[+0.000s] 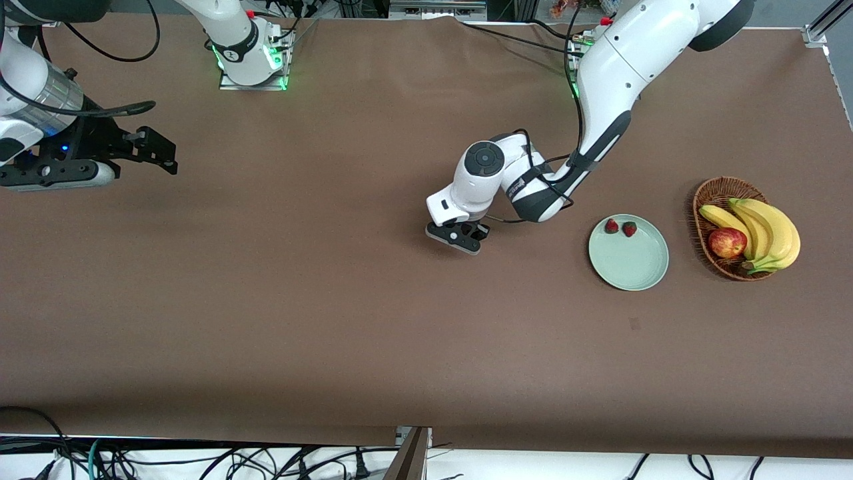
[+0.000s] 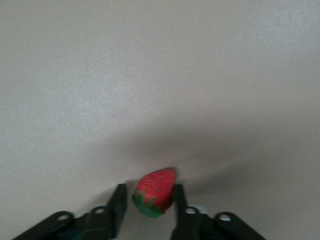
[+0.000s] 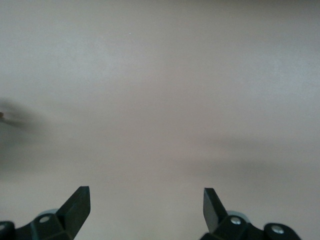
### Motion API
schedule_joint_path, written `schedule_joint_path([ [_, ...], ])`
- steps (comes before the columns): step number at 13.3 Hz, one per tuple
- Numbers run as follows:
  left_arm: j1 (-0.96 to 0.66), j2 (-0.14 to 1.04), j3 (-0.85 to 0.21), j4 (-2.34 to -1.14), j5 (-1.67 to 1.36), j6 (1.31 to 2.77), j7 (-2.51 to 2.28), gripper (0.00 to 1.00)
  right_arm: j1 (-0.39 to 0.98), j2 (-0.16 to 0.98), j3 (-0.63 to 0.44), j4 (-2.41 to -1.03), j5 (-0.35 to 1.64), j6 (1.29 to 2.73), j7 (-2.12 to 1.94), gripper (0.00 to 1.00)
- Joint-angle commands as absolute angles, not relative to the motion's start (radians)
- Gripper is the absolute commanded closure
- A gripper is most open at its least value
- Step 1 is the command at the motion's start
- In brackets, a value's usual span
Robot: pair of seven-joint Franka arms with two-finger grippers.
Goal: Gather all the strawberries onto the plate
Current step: 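Close the left gripper on the last strawberry and lift it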
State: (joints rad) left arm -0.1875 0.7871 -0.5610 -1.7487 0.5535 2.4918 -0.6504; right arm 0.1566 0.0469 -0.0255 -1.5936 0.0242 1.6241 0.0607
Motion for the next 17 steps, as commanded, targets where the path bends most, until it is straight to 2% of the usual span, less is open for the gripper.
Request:
schedule_joint_path([
  [1,-0.198,0.795,-0.551,-1.718,0.589,2.487,-0.669,0.80,0.141,0.057,-0.020,-1.568,0.015,1.621,0.054,0.00],
  [5,-0.178,0.755,-0.554,-1.721,0.589,2.470,-0.657,0.80,0.140,0.061,-0.021,-1.568,0.017,1.615,0.055,0.00],
  [8,-0.111,0.680,-0.601,-1.726,0.571,2.360,-0.608,0.79,0.140,0.061,-0.021,-1.568,0.017,1.617,0.055,0.00],
  [12,0.180,0.681,-0.849,-1.721,0.542,2.183,-0.380,0.79,0.141,0.061,-0.021,-1.568,0.018,1.618,0.055,0.00],
  [17,0.449,0.678,-1.033,-1.724,0.512,1.946,-0.071,0.79,0.140,0.061,-0.021,-1.568,0.020,1.615,0.057,0.00],
])
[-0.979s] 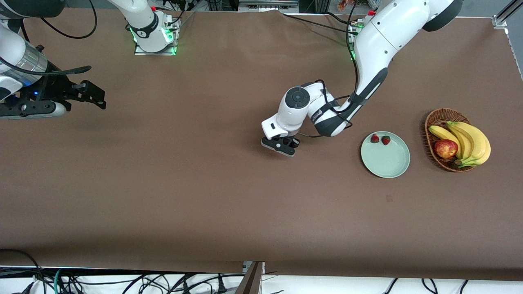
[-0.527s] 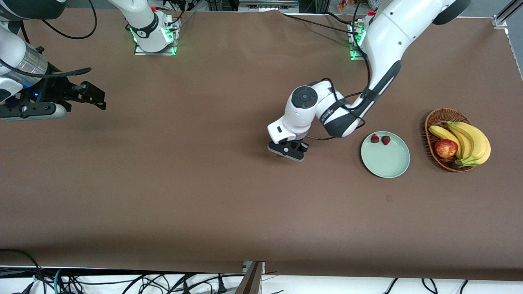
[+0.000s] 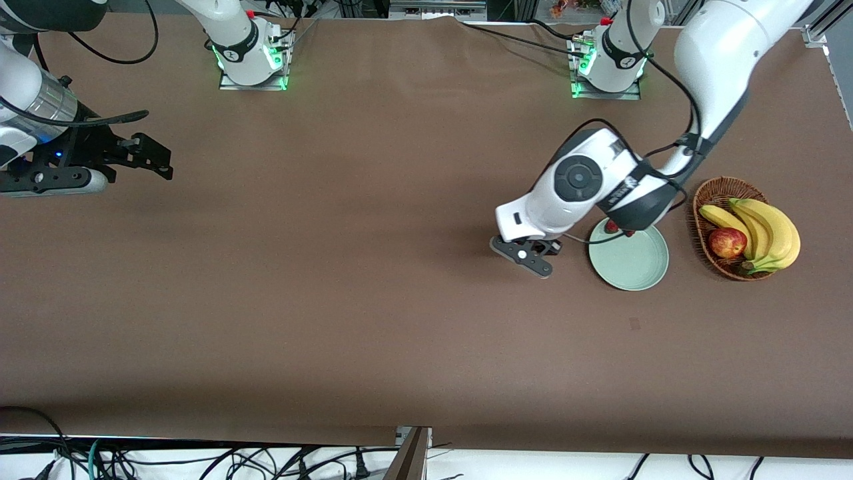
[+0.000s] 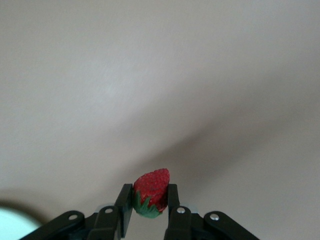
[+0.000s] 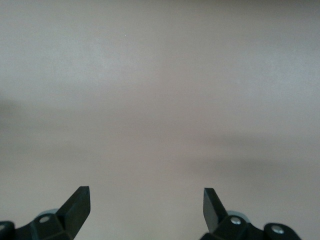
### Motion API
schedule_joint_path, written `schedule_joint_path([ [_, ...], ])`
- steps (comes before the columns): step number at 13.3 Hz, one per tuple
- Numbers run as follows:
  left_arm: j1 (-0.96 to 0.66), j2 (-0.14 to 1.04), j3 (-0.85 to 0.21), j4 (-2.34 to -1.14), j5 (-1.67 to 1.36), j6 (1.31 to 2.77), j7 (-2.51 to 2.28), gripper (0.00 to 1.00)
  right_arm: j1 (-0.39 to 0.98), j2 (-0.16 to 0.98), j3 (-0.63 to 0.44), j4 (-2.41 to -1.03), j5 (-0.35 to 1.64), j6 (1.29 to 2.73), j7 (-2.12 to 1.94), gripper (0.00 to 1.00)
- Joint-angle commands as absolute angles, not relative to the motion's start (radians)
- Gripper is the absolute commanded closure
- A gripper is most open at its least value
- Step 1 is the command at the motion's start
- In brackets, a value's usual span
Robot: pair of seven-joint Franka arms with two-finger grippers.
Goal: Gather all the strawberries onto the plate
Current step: 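Lower the strawberry onto the plate and open the left gripper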
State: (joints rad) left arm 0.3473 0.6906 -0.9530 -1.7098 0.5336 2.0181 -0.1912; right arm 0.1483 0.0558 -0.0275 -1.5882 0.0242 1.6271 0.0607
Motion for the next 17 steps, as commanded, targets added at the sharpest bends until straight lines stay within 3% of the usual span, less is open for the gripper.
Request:
schedule_joint_path([
  [1,0.512,0.678,-1.066,-1.729,0.512,1.896,0.004,0.79,0.140,0.061,-0.023,-1.568,0.020,1.615,0.057,0.00],
  [3,0.610,0.678,-1.100,-1.730,0.512,1.817,0.192,0.79,0.140,0.061,-0.021,-1.568,0.020,1.615,0.057,0.00],
  [9,0.835,0.681,-1.109,-1.782,0.535,1.824,0.657,0.77,0.140,0.061,-0.021,-1.568,0.021,1.615,0.057,0.00],
  [13,0.939,0.695,-1.083,-1.894,0.584,2.032,0.798,0.77,0.140,0.061,-0.021,-1.568,0.021,1.615,0.057,0.00],
  [17,0.937,0.744,-1.040,-2.008,0.727,2.240,0.796,0.77,0.140,0.061,-0.021,-1.568,0.021,1.615,0.058,0.00],
])
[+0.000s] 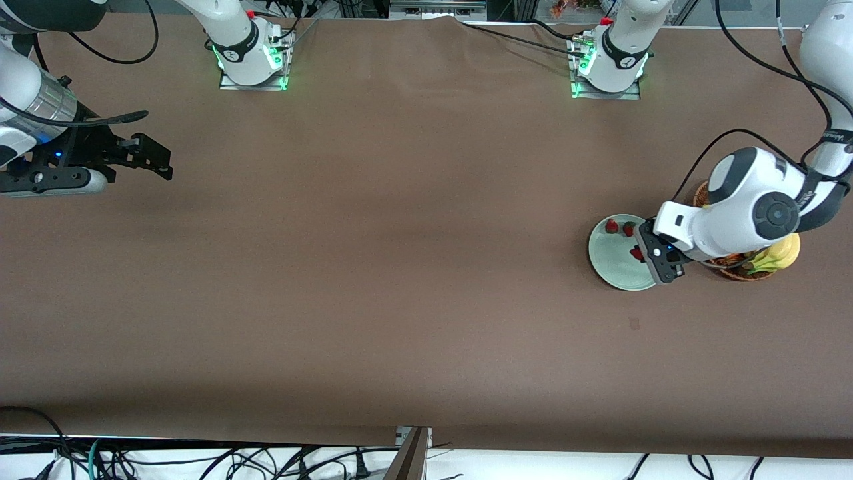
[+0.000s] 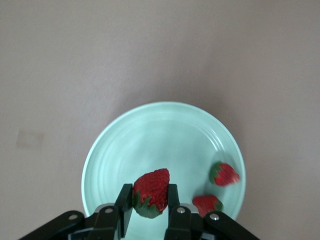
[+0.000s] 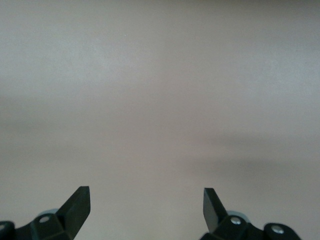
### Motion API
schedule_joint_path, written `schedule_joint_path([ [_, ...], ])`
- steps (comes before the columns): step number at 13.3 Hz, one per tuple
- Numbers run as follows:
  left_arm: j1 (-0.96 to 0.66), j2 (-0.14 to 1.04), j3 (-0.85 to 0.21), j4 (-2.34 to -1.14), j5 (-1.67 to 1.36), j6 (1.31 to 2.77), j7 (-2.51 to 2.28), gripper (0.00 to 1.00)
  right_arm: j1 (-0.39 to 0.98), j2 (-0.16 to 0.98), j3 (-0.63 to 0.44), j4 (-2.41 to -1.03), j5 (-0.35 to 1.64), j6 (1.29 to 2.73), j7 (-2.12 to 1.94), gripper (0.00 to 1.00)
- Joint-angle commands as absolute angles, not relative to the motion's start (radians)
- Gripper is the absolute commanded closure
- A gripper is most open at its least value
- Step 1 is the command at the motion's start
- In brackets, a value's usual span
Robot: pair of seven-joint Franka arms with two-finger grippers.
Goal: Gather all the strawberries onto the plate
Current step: 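Lower the strawberry onto the plate and open the left gripper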
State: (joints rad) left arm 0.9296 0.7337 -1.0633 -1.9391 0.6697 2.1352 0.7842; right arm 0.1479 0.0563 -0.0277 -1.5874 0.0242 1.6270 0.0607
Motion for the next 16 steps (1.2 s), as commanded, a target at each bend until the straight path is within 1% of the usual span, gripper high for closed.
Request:
schedule_joint_path([
  [1,0.936,0.744,-1.019,-2.032,0.739,2.290,0.796,0.77,0.140,0.061,-0.023,-1.568,0.021,1.615,0.058,0.00],
  [3,0.934,0.744,-1.006,-2.048,0.759,2.316,0.796,0.76,0.140,0.061,-0.023,-1.568,0.021,1.615,0.058,0.00],
  [4,0.931,0.744,-1.006,-2.048,0.759,2.318,0.796,0.53,0.140,0.061,-0.023,-1.568,0.021,1.615,0.058,0.00],
  [5,0.933,0.742,-1.006,-2.048,0.759,2.316,0.798,0.01,0.140,0.061,-0.023,-1.568,0.021,1.615,0.058,0.00],
  [8,0.946,0.726,-1.029,-2.046,0.753,2.304,0.795,0.00,0.140,0.061,-0.023,-1.568,0.023,1.615,0.058,0.00],
  [9,0.972,0.715,-1.073,-2.040,0.730,2.271,0.789,0.00,0.140,0.061,-0.023,-1.568,0.023,1.615,0.060,0.00],
  [10,1.012,0.715,-1.142,-2.025,0.692,2.196,0.779,0.00,0.140,0.061,-0.023,-1.568,0.023,1.615,0.060,0.00],
  [11,1.031,0.715,-1.188,-1.984,0.649,2.118,0.773,0.00,0.140,0.061,-0.023,-1.568,0.023,1.621,0.060,0.00],
  [13,1.026,0.713,-1.221,-1.922,0.606,1.998,0.721,0.00,0.137,0.061,-0.021,-1.559,0.025,1.623,0.060,0.00],
  [14,1.028,0.713,-1.257,-1.873,0.579,1.923,0.686,0.00,0.138,0.061,-0.021,-1.555,0.023,1.623,0.058,0.00],
  [16,0.993,0.712,-1.284,-1.719,0.519,1.696,0.571,0.00,0.135,0.063,-0.021,-1.555,0.025,1.621,0.058,0.00],
])
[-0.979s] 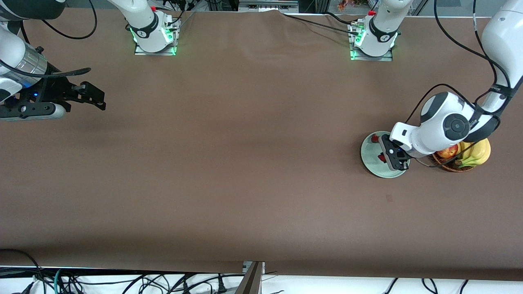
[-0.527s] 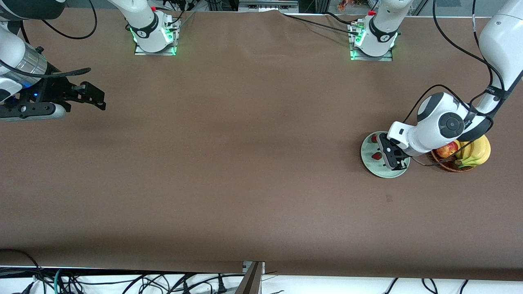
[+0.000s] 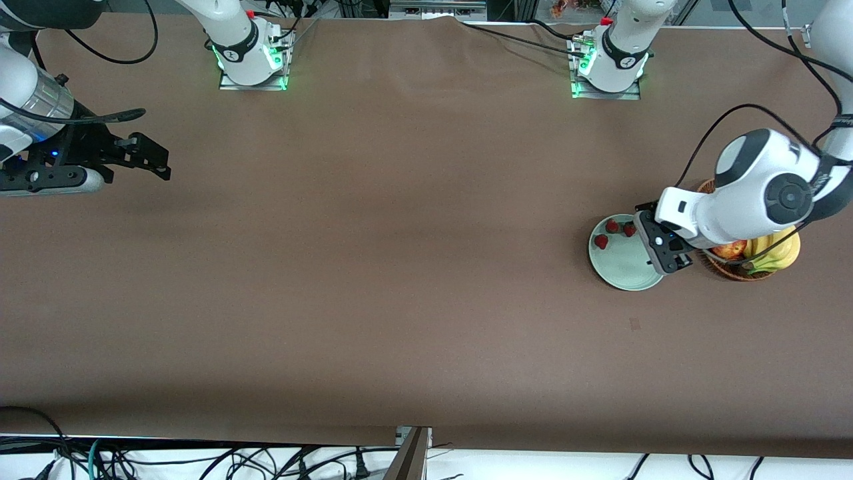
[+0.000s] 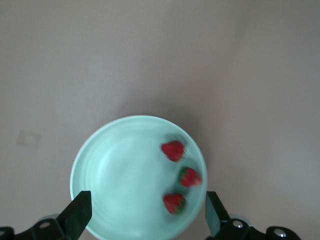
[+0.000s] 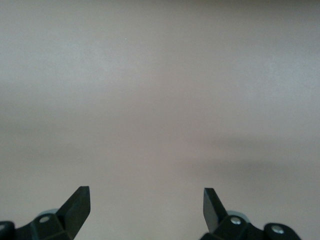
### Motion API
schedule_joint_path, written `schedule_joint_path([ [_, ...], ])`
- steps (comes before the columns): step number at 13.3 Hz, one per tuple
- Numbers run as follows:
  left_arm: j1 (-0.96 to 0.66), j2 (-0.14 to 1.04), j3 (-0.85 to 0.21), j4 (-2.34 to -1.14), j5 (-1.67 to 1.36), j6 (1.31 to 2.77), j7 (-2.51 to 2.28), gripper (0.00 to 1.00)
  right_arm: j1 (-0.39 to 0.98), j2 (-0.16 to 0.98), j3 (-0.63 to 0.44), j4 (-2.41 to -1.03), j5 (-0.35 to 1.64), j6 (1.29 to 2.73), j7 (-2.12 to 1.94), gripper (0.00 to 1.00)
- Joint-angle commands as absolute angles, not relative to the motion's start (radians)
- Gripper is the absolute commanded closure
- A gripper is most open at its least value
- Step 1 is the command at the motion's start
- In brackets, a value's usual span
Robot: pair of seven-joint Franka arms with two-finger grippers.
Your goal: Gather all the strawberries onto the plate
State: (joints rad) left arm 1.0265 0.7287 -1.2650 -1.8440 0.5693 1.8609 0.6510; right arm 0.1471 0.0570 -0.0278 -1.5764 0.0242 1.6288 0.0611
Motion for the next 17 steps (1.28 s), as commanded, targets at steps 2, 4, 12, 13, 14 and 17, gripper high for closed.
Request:
schedule_joint_path([
  [2,0.980,0.712,-1.330,-1.584,0.515,1.524,0.415,0.00,0.138,0.061,-0.021,-1.555,0.023,1.621,0.058,0.00],
  [4,0.982,0.707,-1.354,-1.530,0.489,1.442,0.254,0.00,0.140,0.061,-0.020,-1.555,0.025,1.623,0.060,0.00],
  [12,0.817,0.524,-1.291,-1.321,0.486,1.276,0.029,0.00,0.141,0.061,-0.020,-1.555,0.026,1.618,0.060,0.00],
  [13,0.752,0.497,-1.216,-1.315,0.473,1.276,0.028,0.00,0.143,0.061,-0.020,-1.555,0.026,1.617,0.060,0.00],
  [14,0.686,0.451,-1.110,-1.301,0.419,1.284,0.028,0.00,0.143,0.061,-0.020,-1.555,0.026,1.617,0.060,0.00],
  [17,0.411,0.304,-0.641,-1.315,0.145,1.371,0.018,0.00,0.143,0.061,-0.020,-1.555,0.028,1.617,0.060,0.00],
])
